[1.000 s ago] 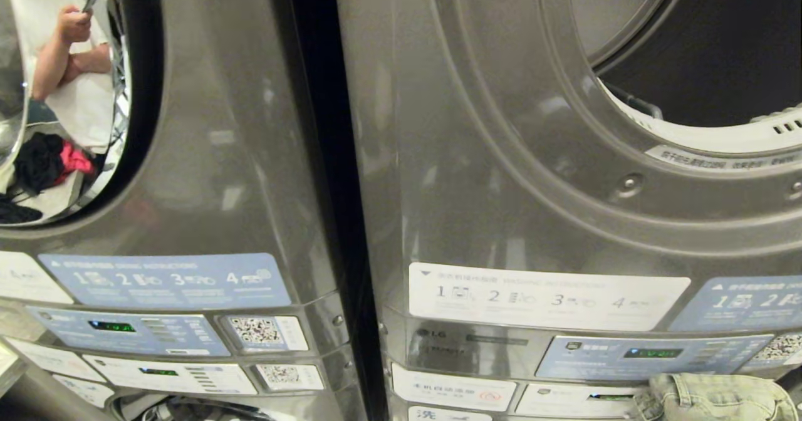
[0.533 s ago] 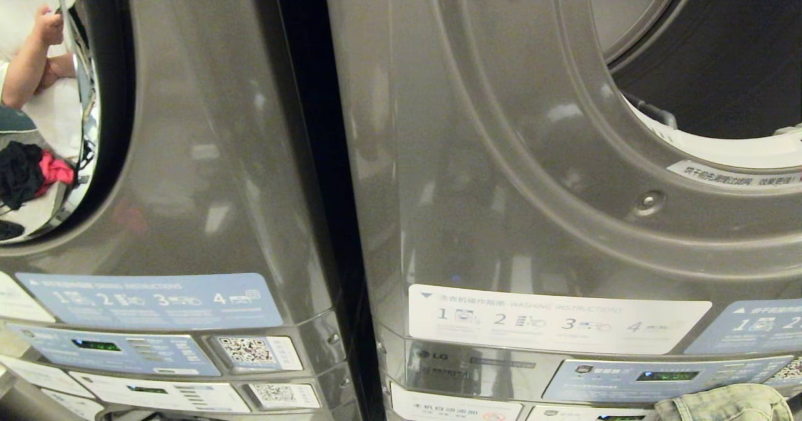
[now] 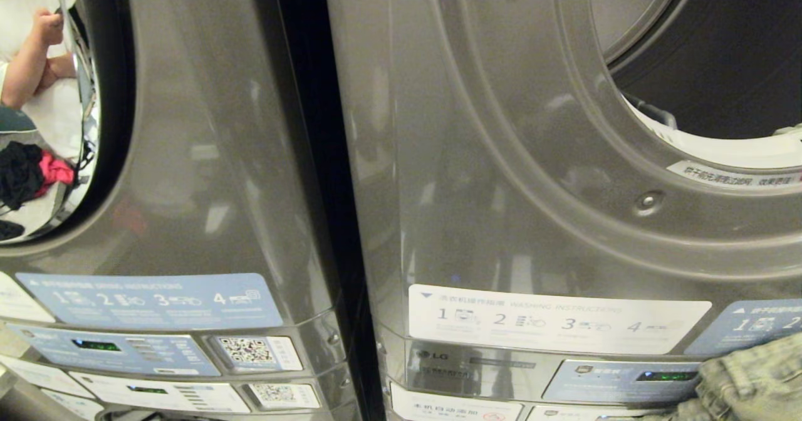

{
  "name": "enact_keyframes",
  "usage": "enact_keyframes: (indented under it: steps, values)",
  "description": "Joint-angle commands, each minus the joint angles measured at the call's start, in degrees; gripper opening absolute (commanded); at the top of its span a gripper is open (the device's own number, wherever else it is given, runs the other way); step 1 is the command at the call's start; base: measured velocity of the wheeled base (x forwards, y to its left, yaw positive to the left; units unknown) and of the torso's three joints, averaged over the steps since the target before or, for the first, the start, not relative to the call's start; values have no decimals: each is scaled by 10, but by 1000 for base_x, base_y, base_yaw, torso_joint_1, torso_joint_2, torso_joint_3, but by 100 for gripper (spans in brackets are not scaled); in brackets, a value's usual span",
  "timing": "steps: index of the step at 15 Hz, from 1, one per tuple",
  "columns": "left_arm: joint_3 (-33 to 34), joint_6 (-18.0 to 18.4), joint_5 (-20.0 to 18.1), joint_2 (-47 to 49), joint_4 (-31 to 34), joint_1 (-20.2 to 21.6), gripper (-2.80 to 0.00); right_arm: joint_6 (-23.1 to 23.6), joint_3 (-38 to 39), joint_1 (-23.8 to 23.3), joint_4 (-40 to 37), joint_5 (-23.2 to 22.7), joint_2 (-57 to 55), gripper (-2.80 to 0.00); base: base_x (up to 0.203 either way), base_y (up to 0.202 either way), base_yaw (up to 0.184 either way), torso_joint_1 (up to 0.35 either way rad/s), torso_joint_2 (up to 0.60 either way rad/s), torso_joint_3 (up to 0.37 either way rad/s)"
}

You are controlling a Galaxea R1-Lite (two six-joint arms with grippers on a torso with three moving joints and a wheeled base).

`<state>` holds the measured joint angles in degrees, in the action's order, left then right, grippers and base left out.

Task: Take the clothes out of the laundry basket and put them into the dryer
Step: Put the clothes in the dryer

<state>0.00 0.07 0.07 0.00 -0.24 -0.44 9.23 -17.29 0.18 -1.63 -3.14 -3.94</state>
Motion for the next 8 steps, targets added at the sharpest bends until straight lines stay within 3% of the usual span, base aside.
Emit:
enact_keyframes:
  steps: [1, 4, 8]
  values:
    - [0, 0, 0, 0, 0, 0, -280, 3, -151, -1, -8, -4, -122, -280, 0, 0, 0, 0, 0, 0]
    - [0, 1, 0, 0, 0, 0, -280, 6, -410, -1, -7, -11, -375, -280, 0, 0, 0, 0, 0, 0]
    - [0, 0, 0, 0, 0, 0, -280, 9, -715, 14, 96, -13, -687, -280, 0, 0, 0, 0, 0, 0]
